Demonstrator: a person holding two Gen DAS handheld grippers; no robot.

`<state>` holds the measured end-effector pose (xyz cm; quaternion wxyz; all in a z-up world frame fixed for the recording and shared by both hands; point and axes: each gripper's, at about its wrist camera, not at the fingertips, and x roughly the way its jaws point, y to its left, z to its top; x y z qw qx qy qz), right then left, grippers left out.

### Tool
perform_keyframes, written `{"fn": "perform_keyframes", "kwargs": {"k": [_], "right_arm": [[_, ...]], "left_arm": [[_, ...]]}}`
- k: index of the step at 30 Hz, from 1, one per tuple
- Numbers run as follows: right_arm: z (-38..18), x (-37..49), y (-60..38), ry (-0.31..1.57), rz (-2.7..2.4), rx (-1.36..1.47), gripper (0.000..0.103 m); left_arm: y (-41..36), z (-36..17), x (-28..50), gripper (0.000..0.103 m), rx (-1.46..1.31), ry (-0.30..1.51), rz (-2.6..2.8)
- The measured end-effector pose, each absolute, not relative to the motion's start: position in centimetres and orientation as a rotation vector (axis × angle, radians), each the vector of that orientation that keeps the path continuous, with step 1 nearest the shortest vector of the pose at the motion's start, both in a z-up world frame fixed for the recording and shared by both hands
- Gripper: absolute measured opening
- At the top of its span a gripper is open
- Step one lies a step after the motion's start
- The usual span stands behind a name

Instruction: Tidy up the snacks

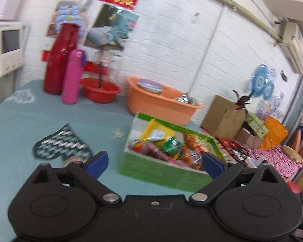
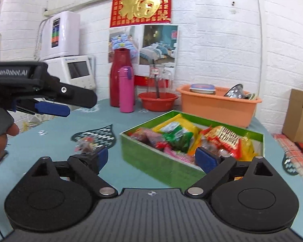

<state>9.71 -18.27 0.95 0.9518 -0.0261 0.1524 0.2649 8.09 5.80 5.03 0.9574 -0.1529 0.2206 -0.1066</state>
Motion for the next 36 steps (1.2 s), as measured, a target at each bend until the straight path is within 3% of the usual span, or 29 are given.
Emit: {"fn": "perform_keyframes", "kwargs": {"k": [13, 28, 32, 36], "right_arm": [[-3.1, 7.5, -13.2, 0.499, 0.697, -0.103, 0.103], [-4.8, 11.1, -8.2, 0.615, 0.728, -0.136, 0.103], [-5.1, 11.4, -7.6, 0.625, 0.728, -0.142, 0.094], [-5.2, 11.5, -7.1, 0.61, 0.729, -0.163, 0.094]], "left_arm": [[8.0, -2.1, 8.2, 0.103, -0.378, 0.662, -0.163], [7.6, -3.5, 10.4, 0.103, -0.325, 0.72, -0.159], [7.8, -3.6, 10.7, 0.103, -0.326, 0.725, -0.165], [7.9, -3.6, 10.8, 0.103, -0.331, 0.725, -0.17]]}}
